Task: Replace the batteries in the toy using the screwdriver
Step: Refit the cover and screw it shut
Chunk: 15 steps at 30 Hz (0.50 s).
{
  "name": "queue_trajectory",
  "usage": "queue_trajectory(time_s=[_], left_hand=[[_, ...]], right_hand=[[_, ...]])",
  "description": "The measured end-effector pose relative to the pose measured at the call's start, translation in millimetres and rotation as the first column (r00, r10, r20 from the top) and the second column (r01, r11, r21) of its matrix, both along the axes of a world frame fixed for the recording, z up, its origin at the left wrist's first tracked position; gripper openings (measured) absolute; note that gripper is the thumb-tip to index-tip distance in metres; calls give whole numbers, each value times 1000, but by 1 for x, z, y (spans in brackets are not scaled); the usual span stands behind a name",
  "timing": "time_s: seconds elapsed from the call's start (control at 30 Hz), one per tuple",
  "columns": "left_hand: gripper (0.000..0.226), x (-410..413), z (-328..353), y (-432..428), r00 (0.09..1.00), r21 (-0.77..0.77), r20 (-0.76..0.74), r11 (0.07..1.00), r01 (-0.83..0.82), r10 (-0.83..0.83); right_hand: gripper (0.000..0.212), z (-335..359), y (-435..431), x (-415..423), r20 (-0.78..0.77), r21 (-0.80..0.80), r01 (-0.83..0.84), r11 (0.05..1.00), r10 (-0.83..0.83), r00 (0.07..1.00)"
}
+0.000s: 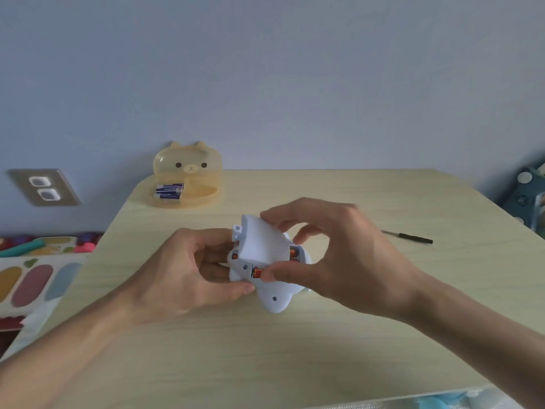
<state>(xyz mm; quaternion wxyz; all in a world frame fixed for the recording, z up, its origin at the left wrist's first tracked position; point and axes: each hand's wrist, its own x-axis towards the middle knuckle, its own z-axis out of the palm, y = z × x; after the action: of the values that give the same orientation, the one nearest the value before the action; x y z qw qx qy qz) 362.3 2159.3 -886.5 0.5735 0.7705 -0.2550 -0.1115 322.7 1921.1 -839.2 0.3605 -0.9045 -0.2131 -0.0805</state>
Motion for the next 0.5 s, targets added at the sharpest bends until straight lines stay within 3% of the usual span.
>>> queue_trajectory(time_s=[0.5], left_hand=[[64, 4, 0, 3, 998, -56, -52, 998, 41, -44]], right_hand=[[56, -15, -14, -5, -34, -87, 49, 995, -53, 998]])
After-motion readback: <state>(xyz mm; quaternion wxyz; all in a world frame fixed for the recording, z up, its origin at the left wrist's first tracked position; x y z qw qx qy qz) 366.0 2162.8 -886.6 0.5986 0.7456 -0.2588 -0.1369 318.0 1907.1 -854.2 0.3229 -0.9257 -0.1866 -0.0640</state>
